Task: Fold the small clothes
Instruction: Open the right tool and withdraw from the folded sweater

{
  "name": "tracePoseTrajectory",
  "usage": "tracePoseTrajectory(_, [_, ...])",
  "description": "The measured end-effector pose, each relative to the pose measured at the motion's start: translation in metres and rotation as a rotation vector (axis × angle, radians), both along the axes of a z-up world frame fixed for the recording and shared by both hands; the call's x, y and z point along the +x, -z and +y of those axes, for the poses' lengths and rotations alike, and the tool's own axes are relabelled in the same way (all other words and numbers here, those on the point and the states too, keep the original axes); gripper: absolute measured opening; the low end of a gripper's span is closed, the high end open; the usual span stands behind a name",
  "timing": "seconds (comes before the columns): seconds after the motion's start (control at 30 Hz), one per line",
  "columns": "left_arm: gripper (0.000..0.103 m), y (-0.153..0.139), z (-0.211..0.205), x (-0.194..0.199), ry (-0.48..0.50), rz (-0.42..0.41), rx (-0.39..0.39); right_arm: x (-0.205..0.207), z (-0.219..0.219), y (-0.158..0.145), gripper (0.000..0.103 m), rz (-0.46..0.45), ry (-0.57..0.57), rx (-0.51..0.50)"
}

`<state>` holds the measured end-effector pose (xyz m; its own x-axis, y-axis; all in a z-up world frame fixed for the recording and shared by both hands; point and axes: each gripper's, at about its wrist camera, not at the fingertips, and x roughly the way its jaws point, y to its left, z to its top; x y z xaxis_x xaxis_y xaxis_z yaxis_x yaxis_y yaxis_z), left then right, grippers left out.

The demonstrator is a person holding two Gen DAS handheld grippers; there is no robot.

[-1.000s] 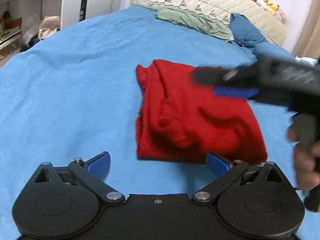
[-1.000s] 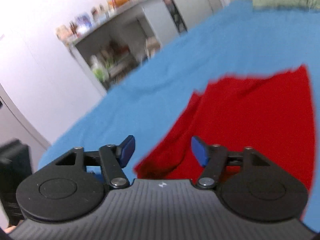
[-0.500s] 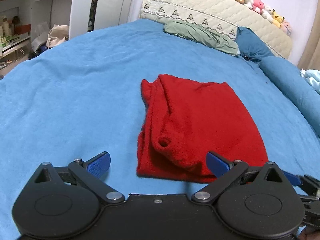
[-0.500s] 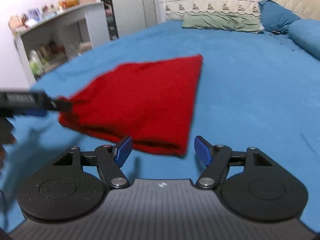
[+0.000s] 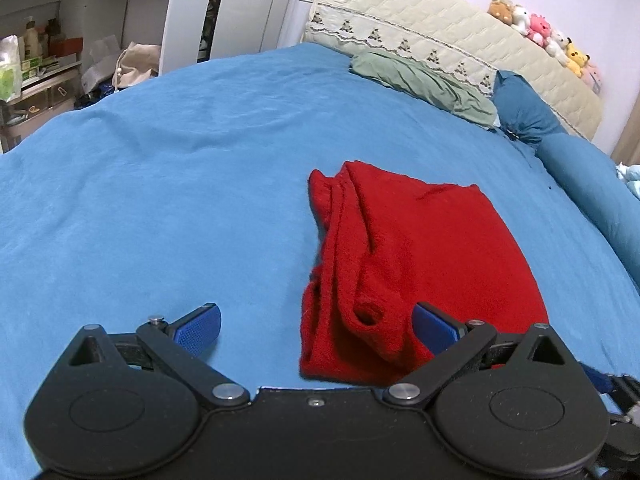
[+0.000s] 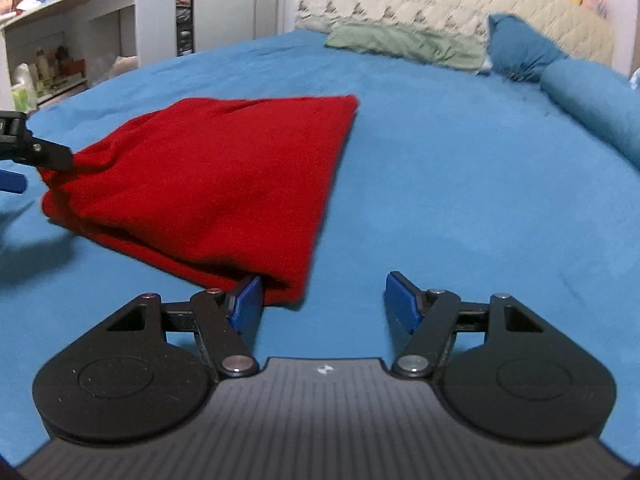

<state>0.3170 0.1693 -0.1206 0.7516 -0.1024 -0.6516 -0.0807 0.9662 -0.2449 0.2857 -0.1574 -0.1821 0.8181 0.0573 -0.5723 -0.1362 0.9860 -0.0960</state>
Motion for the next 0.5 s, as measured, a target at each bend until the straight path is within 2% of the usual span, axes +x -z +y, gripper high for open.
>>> tracePoseTrajectory(0.1, [0.102, 0.003, 0.003, 0.001, 0.003, 0.019, 0.029, 0.001, -0.009, -0.005, 0.081, -0.001, 0.043, 0.039])
tracePoseTrajectory(0.23, [0.092, 0.019, 0.010, 0.005, 0.010, 0.100, 0.076, 0.001, -0.014, -0.002, 0.081, 0.024, 0.056, 0.033])
tracePoseTrajectory(0.4, [0.092, 0.023, 0.005, 0.002, 0.037, 0.097, 0.132, 0.007, -0.029, 0.001, 0.081, 0.082, 0.109, 0.088])
tracePoseTrajectory(0.5, [0.090, 0.014, 0.005, 0.000, 0.032, 0.103, 0.114, 0.005, -0.040, -0.012, 0.081, 0.093, 0.086, 0.127])
